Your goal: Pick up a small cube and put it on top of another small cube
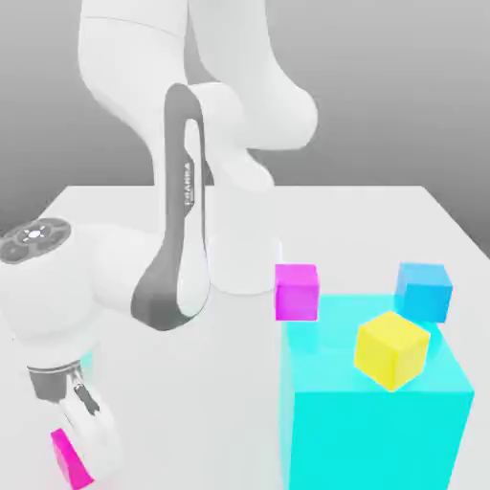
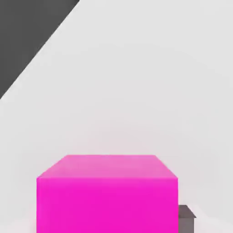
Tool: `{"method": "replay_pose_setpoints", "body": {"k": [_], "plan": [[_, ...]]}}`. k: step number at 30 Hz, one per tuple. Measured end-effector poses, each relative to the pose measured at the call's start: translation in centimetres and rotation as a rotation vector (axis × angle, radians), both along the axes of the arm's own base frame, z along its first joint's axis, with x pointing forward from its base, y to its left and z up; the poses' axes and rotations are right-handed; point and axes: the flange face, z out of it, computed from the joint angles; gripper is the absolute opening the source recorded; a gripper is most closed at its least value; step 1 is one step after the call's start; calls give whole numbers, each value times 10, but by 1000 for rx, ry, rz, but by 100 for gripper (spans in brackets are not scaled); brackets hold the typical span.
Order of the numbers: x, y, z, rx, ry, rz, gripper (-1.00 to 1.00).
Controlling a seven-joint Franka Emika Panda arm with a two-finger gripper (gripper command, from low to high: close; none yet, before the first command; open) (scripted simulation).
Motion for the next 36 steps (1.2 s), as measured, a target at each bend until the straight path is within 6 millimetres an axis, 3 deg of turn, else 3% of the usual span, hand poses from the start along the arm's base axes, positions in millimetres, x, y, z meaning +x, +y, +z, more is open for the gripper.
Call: {"method": "replay_pose_setpoints", "body": {"k": [4, 6, 9, 15, 29, 32, 36], "plan": [[0, 0, 45, 1, 0, 0, -100], [11, 15, 58, 4, -8, 84, -100], [36, 47, 66, -1, -15, 315, -100], [72, 90, 82, -55, 18, 803, -100], [136, 184, 135, -266, 193, 1866, -100], [131, 226, 169, -294, 214, 1920, -100], [105, 295, 221, -308, 208, 1918, -100]]}}
